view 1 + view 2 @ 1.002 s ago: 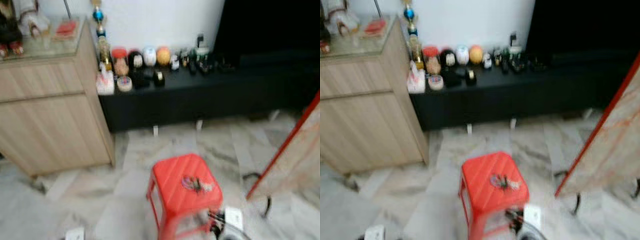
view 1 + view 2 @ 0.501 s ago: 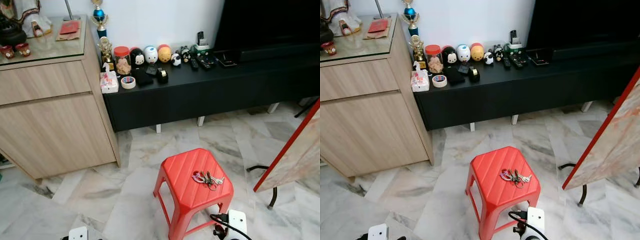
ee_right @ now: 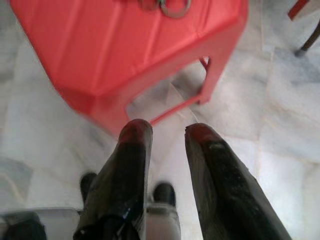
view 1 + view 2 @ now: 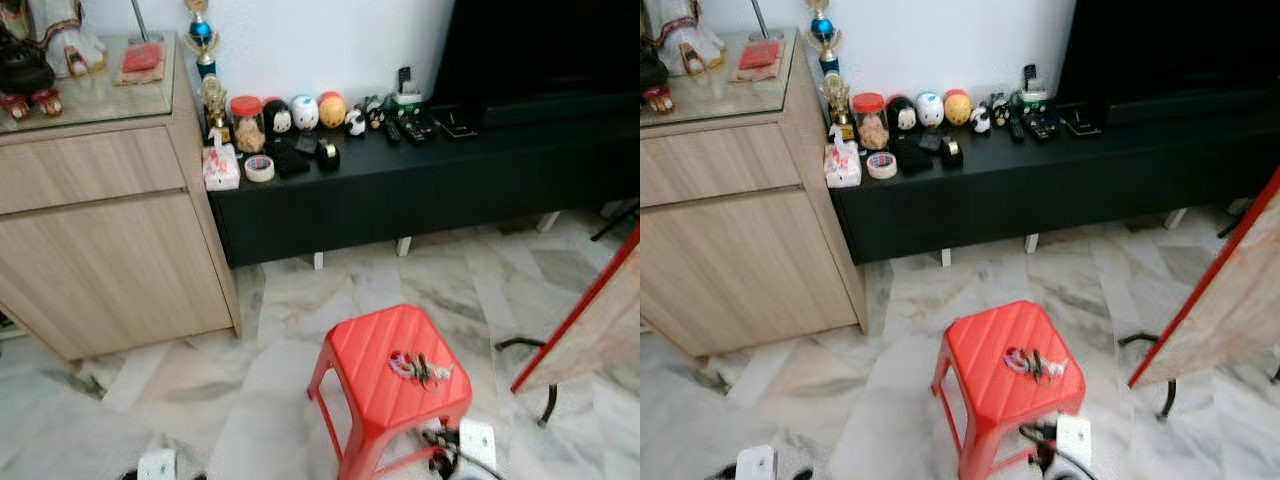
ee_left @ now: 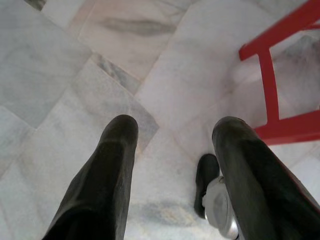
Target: Hang keys on a hook
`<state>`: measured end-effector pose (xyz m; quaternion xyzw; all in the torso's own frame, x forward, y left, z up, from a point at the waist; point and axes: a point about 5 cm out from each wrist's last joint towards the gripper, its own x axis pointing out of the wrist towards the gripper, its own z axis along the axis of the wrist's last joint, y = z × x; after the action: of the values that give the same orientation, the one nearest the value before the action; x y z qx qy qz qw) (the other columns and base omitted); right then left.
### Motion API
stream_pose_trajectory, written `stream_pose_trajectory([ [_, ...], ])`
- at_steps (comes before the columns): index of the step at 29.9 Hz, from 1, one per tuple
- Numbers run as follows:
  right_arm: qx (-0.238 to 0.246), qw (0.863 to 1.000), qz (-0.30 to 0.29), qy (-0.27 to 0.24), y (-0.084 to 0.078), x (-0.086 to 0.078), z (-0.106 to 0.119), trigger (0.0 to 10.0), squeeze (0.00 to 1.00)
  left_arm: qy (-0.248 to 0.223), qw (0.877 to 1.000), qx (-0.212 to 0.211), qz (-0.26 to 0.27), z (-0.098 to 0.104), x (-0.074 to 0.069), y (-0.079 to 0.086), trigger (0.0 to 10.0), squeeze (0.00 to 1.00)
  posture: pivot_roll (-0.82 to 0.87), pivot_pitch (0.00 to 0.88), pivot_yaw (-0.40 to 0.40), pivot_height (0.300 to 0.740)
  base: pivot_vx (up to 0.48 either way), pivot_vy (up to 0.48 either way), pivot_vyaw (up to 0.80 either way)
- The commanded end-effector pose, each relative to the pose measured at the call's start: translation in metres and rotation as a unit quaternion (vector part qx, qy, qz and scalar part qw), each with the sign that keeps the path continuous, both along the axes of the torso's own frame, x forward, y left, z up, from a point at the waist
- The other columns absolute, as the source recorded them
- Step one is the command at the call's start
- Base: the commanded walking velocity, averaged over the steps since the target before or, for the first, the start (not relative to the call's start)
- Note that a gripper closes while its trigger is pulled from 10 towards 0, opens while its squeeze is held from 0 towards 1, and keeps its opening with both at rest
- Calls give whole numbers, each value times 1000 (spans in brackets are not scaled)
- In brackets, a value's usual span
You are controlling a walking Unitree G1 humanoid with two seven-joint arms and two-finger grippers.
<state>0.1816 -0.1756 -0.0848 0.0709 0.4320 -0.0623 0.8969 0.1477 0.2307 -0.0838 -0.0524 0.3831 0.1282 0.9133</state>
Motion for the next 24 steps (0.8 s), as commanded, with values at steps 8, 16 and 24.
stream_pose_trajectory([
  [8,-1,1000,-15,0,-4,-3,-1,10000,0,-1,1000,0,-3,1,2,-1,10000,0,91,32,1,740,353,0,0],
  [16,0,1000,-16,0,-4,-3,-1,10000,0,-5,1000,3,-2,1,2,-1,10000,0,91,32,1,740,33,0,0],
  [24,1,1000,-16,0,-4,-3,-1,10000,0,-5,1000,0,-3,0,0,0,10000,0,97,45,0,740,0,0,0],
])
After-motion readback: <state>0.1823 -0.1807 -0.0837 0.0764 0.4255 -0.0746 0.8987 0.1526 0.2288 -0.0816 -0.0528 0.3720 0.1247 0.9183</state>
